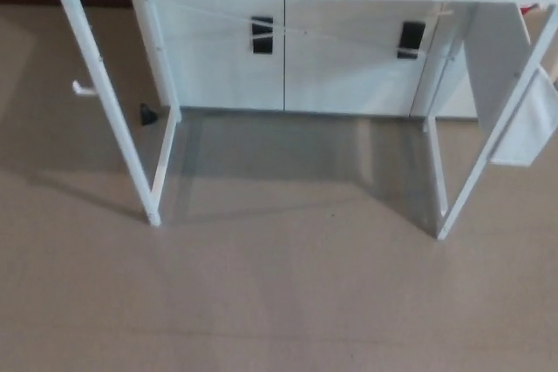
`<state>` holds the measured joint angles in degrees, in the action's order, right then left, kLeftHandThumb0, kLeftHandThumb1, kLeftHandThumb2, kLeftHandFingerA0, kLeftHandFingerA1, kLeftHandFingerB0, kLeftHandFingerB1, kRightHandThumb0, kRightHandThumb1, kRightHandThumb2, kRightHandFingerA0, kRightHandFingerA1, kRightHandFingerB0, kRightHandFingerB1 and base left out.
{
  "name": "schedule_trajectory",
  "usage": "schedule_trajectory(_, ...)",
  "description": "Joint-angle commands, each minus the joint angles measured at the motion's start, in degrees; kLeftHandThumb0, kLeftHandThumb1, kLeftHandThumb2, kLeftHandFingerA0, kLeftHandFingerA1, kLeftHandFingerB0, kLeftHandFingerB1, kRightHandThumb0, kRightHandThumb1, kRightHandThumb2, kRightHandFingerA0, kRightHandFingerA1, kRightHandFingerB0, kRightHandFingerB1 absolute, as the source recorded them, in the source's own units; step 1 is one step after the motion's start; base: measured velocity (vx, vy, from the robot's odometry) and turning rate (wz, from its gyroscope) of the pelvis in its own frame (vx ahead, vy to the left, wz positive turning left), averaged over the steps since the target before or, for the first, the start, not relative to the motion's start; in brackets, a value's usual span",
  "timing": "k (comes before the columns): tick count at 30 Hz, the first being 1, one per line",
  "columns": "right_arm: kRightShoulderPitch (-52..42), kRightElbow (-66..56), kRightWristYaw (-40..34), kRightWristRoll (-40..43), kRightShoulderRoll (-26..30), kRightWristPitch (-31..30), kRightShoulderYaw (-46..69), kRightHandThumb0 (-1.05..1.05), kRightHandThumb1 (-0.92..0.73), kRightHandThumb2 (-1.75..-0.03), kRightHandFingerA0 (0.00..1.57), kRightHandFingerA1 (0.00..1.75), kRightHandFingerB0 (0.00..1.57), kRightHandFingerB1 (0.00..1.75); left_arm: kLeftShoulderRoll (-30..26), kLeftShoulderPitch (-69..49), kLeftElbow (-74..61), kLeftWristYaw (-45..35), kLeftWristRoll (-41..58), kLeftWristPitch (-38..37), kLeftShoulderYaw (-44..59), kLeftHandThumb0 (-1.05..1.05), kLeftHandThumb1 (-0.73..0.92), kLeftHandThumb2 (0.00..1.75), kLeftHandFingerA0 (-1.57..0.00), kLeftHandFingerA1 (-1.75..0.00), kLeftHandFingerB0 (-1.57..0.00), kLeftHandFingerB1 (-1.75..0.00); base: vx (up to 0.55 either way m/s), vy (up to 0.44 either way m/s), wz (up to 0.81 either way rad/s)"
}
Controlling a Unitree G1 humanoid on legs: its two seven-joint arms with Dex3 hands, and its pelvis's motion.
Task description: The robot walks towards a desk on which an eraser is kept on the left hand side and a container is kept on the right hand side. The robot picks up the eraser using its left hand and places it in the container.
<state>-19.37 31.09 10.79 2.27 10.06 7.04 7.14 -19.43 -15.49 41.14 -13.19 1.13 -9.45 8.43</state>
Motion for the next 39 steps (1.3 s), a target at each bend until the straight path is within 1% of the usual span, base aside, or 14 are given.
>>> schedule_trajectory(1,0.46,0.51,0.09,-0.05,0.36,1.50,-0.02,-0.16,-0.41,-0.87,0.44,0.63,0.23,0.53,-1.48,0.49,0.55,-0.03,-0.31,-2.14,0.37,-0.06,0.44,0.88,-0.27,-0.54,-0.16,-0.48,0.44,0.130,-0.48)
schedule_trajectory(7,0.55,0.70,-0.14,-0.41,0.40,2.11,-0.17,-0.17,-0.41,-0.87,0.45,0.64,0.24,0.53,-1.80,0.74,1.00,0.73,-1.14,-2.89,-0.18,-0.06,0.43,0.88,-0.29,-0.55,-0.16,-0.48,0.33,0.052,0.04)
schedule_trajectory(13,0.25,-0.26,-0.24,-0.36,0.24,0.95,-0.28,-0.16,-0.41,-0.87,0.46,0.65,0.24,0.54,-1.96,0.77,1.25,0.80,-1.23,-2.98,-0.34,-0.07,0.44,0.88,-0.28,-0.54,-0.16,-0.48,0.34,-0.135,0.16)
schedule_trajectory(15,0.43,0.06,0.00,-0.07,0.14,1.11,-0.17,-0.15,-0.41,-0.87,0.45,0.64,0.24,0.54,-1.84,0.47,0.42,0.58,-0.82,-2.41,-0.13,-0.06,0.44,0.88,-0.28,-0.54,-0.16,-0.48,0.53,-0.171,-0.27)
schedule_trajectory(17,0.37,0.06,0.18,0.20,0.09,1.15,-0.04,-0.15,-0.41,-0.87,0.45,0.64,0.24,0.54,-1.84,0.51,0.33,0.49,-0.76,-2.20,-0.13,-0.06,0.44,0.88,-0.28,-0.54,-0.15,-0.48,0.56,-0.113,0.66)
schedule_trajectory(22,0.73,0.80,-0.16,-0.10,0.13,1.50,-0.15,-0.16,-0.41,-0.87,0.46,0.65,0.23,0.53,-1.89,0.69,0.89,0.55,-0.78,-2.59,-0.16,-0.06,0.44,0.88,-0.28,-0.54,-0.16,-0.48,0.35,-0.068,0.03)
schedule_trajectory(24,0.57,0.98,0.29,-0.21,0.48,2.04,-0.28,-0.16,-0.41,-0.87,0.45,0.64,0.22,0.53,-1.71,0.84,1.29,0.63,-0.73,-2.58,-0.17,-0.06,0.44,0.88,-0.28,-0.54,-0.16,-0.48,0.29,0.043,-0.12)
schedule_trajectory(27,0.85,0.70,-0.35,-0.22,0.10,1.13,-0.28,-0.15,-0.41,-0.87,0.47,0.65,0.23,0.53,-1.85,0.87,0.99,0.55,-0.66,-2.40,-0.11,-0.06,0.44,0.88,-0.28,-0.54,-0.17,-0.48,0.29,0.135,-0.24)
schedule_trajectory(31,1.14,1.26,-0.18,-0.18,0.16,1.26,-0.27,-0.16,-0.41,-0.87,0.44,0.64,0.22,0.53,-1.93,1.05,1.23,0.20,-0.57,-2.31,-0.18,-0.07,0.44,0.88,-0.27,-0.54,-0.16,-0.48,0.44,0.181,-0.31)
schedule_trajectory(39,0.97,1.58,-0.13,-0.38,0.19,2.00,-0.53,-0.17,-0.41,-0.87,0.45,0.65,0.23,0.53,-2.02,0.70,2.01,0.38,-0.79,-3.76,-0.38,-0.07,0.43,0.88,-0.28,-0.54,-0.18,-0.49,0.23,0.066,0.03)
